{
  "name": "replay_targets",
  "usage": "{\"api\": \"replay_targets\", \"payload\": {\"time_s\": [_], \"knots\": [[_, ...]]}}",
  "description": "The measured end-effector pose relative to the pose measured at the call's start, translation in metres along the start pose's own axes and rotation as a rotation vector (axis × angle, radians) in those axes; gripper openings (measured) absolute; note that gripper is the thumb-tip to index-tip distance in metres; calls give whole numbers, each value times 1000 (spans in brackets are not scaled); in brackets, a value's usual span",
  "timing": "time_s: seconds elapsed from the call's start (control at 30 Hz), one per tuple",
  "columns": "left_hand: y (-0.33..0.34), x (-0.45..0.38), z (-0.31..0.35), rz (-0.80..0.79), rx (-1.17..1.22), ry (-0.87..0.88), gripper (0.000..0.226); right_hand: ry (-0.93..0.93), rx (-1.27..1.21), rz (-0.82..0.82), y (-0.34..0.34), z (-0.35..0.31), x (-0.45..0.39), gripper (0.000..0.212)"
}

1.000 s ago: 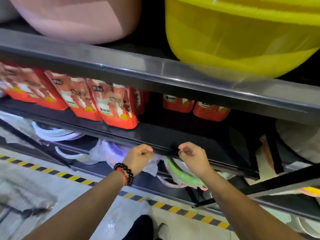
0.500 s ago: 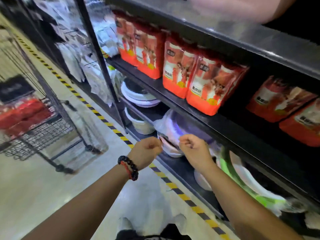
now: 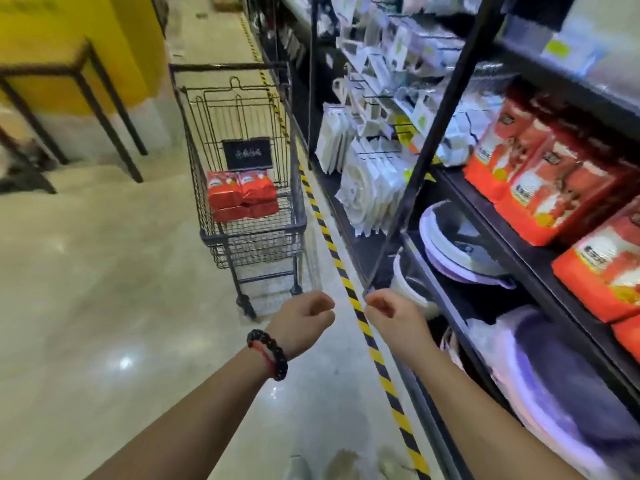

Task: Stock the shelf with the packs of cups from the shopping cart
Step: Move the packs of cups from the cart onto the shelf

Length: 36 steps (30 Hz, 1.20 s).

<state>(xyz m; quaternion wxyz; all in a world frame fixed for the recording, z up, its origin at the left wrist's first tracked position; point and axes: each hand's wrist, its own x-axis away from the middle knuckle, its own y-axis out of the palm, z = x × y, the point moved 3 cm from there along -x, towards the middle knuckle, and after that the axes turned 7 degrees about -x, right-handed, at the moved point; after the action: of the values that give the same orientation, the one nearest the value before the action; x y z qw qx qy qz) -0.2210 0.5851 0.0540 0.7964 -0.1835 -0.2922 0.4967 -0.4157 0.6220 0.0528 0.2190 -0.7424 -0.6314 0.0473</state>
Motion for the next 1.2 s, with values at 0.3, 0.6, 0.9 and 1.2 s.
{"api": "replay_targets", "payload": {"time_s": [0.3,0.6,0.9,1.2], "knots": [[-80,-45,-45,151,48,-74,20,-97,68,-129,62,-50,-97,20],[-151,-138,-69,255,7,-217,9,-159,2,-282,112,-95,-230,30],[-210,-219,-92,334,125,-294,18,-180,23,-393,163,-129,-338,26],[-275,-308,-153,341,234,-322,12,-171,88,-400,236,-155,-438,33]]}}
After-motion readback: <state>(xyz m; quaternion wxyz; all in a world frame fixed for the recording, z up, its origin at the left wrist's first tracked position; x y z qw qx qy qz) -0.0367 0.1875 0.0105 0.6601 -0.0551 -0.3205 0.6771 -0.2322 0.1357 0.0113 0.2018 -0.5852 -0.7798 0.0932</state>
